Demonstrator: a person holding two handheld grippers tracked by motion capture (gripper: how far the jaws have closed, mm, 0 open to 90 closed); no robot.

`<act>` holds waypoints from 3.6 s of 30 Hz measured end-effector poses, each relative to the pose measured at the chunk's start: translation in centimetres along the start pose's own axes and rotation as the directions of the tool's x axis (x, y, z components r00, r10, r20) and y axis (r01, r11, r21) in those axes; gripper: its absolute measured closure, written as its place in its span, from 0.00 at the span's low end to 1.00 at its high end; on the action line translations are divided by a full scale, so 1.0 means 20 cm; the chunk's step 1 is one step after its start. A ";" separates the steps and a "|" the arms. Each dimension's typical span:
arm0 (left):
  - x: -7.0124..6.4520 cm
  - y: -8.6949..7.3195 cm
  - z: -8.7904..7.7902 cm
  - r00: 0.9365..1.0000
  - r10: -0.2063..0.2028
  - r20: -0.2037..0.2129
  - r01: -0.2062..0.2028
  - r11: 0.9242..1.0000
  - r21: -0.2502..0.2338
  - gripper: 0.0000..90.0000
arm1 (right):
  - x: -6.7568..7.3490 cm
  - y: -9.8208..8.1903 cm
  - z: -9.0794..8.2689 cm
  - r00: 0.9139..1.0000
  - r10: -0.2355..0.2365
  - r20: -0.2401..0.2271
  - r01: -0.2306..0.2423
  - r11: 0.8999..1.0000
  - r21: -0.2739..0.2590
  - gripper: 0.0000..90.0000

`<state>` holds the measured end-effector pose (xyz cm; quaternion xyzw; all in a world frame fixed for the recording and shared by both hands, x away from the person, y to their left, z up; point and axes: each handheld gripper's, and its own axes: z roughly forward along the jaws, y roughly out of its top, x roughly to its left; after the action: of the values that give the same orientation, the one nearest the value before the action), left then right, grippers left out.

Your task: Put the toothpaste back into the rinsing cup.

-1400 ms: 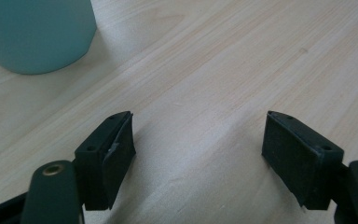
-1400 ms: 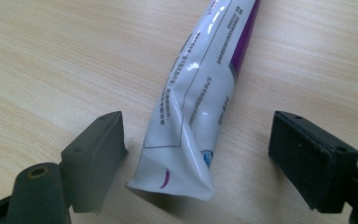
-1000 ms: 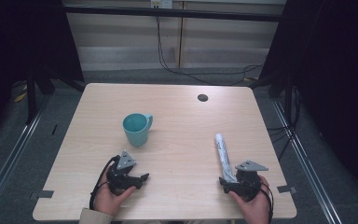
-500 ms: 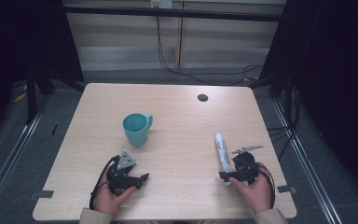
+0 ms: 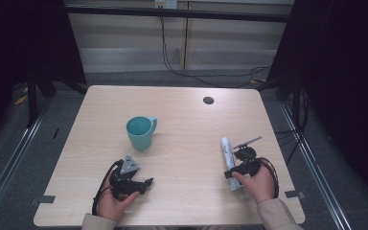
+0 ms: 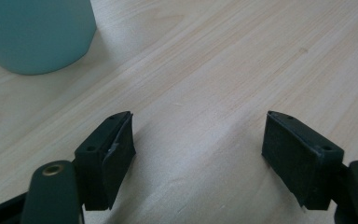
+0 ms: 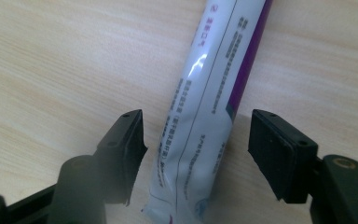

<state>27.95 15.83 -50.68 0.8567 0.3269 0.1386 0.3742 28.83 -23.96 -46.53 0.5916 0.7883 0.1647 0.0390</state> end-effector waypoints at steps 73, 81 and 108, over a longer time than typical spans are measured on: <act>-0.02 0.28 -0.09 0.970 0.198 0.141 -0.219 0.963 0.155 0.19 | 0.19 0.03 -0.15 0.877 -0.450 -0.171 0.447 0.893 -0.058 0.87; -0.04 0.39 -0.10 0.952 0.250 0.177 -0.280 0.945 0.171 0.19 | 0.26 0.06 -0.14 0.841 -0.516 -0.163 0.518 0.855 -0.035 0.87; -0.10 0.65 -0.01 0.913 0.328 0.245 -0.375 0.908 0.184 0.20 | 0.35 0.11 -0.13 0.770 -0.609 -0.189 0.614 0.789 -0.039 0.86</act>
<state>32.34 8.01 -40.96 0.9484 0.1392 0.0752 0.2747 28.01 -17.32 -42.39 0.2851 0.9396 0.1891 0.0070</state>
